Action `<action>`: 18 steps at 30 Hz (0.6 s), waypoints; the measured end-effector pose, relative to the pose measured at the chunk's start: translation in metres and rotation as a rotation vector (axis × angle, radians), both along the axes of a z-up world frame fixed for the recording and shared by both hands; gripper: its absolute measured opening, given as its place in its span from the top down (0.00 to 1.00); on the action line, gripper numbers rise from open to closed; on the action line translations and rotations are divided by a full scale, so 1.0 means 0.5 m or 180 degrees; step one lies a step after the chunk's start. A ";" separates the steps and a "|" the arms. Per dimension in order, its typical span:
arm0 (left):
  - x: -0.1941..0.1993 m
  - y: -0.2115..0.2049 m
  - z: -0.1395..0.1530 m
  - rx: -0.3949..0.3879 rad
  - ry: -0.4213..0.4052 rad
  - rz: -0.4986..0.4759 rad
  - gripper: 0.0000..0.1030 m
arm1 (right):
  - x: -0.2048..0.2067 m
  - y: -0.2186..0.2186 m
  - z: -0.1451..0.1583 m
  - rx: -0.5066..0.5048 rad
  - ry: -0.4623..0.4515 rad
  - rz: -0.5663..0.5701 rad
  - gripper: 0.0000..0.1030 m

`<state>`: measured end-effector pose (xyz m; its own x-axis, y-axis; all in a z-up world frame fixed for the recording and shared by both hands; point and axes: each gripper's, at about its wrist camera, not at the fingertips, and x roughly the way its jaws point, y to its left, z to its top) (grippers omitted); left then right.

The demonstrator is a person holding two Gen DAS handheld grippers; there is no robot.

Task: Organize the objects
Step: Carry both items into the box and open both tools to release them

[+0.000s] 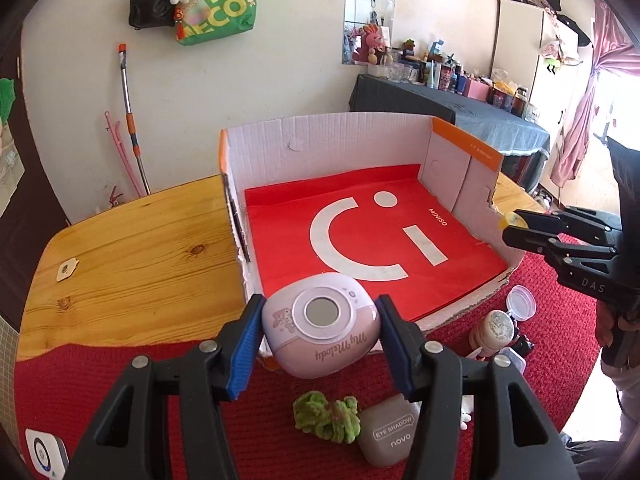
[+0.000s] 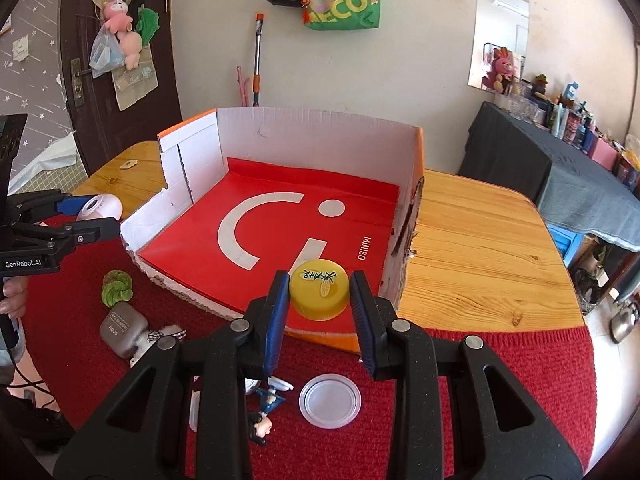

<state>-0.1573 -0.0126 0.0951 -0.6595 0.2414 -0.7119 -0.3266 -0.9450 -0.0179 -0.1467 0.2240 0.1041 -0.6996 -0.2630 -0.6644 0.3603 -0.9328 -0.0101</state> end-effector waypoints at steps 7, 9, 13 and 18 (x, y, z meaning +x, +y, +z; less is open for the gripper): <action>-0.071 0.024 -0.047 -0.0176 -0.0365 -0.0240 0.44 | -0.082 -0.019 -0.031 0.0194 -0.0473 0.0280 0.71; -0.083 0.028 -0.061 -0.0237 -0.0441 -0.0296 0.44 | -0.094 -0.028 -0.042 0.0314 -0.0559 0.0337 0.71; -0.099 0.032 -0.077 -0.0324 -0.0545 -0.0373 0.44 | -0.109 -0.034 -0.064 0.0453 -0.0739 0.0421 0.71; -0.113 0.043 -0.085 -0.0461 -0.0579 -0.0470 0.44 | -0.126 -0.034 -0.079 0.0481 -0.0910 0.0491 0.71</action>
<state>-0.2139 0.0087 0.0528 -0.4829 0.2127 -0.8495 -0.4649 -0.8843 0.0429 -0.2098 0.2070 0.0645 -0.4394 -0.2348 -0.8670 0.5050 -0.8629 -0.0222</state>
